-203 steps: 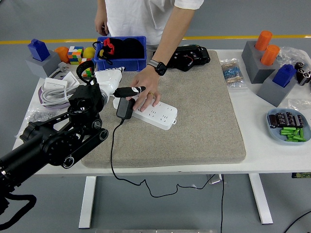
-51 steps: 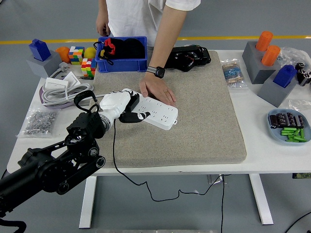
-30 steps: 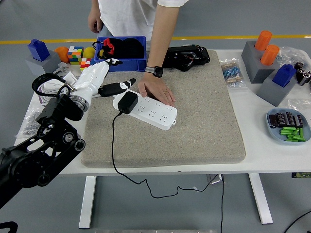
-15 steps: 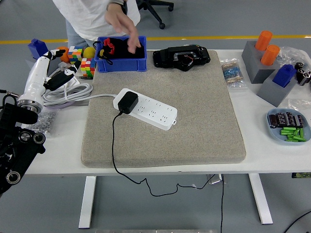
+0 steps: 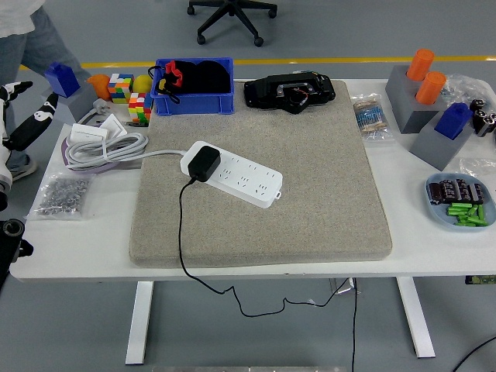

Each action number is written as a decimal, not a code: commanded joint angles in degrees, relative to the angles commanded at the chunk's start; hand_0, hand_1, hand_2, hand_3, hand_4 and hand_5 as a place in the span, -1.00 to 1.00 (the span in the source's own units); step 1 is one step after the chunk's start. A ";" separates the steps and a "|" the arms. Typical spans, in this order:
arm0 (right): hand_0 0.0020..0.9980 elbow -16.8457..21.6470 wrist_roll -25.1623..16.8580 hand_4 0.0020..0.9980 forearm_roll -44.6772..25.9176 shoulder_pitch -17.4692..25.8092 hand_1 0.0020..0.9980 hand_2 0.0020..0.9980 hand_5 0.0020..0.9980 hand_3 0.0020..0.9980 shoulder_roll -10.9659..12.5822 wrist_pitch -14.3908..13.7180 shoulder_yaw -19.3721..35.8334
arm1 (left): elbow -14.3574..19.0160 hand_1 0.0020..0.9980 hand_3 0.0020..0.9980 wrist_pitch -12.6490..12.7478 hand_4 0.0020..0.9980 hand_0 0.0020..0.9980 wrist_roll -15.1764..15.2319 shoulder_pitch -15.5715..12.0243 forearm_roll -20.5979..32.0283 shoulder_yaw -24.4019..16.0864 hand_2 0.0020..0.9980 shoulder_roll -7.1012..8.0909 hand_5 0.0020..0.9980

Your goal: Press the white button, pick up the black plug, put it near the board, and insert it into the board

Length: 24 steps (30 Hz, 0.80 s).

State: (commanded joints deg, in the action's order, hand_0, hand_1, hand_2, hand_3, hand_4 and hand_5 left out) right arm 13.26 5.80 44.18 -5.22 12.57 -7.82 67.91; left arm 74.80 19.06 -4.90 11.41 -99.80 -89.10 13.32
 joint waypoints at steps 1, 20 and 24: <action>0.28 0.04 0.02 0.30 0.08 0.05 0.15 0.22 -0.36 0.09 -0.02 0.01 0.14 | 0.07 0.76 0.51 -0.05 0.59 0.78 -0.03 -0.35 -0.05 -0.36 0.65 0.00 0.15; 0.28 0.22 0.18 0.30 0.87 0.13 0.15 0.22 -0.36 0.09 -0.20 0.13 1.55 | 1.96 0.75 0.51 -0.69 0.58 0.79 -0.28 -0.93 0.03 -2.40 0.64 -0.17 0.12; 0.28 0.28 0.16 0.30 1.04 0.24 0.15 0.22 -0.36 0.09 -0.28 0.15 1.76 | 2.21 0.75 0.51 -0.64 0.55 0.78 -0.27 -1.06 0.09 -2.49 0.64 -0.22 0.06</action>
State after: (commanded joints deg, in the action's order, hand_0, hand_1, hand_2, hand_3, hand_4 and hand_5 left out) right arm 13.53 5.96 45.21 -4.98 12.29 -7.67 69.66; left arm 77.01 18.41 -5.17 10.35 -99.71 -91.58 13.10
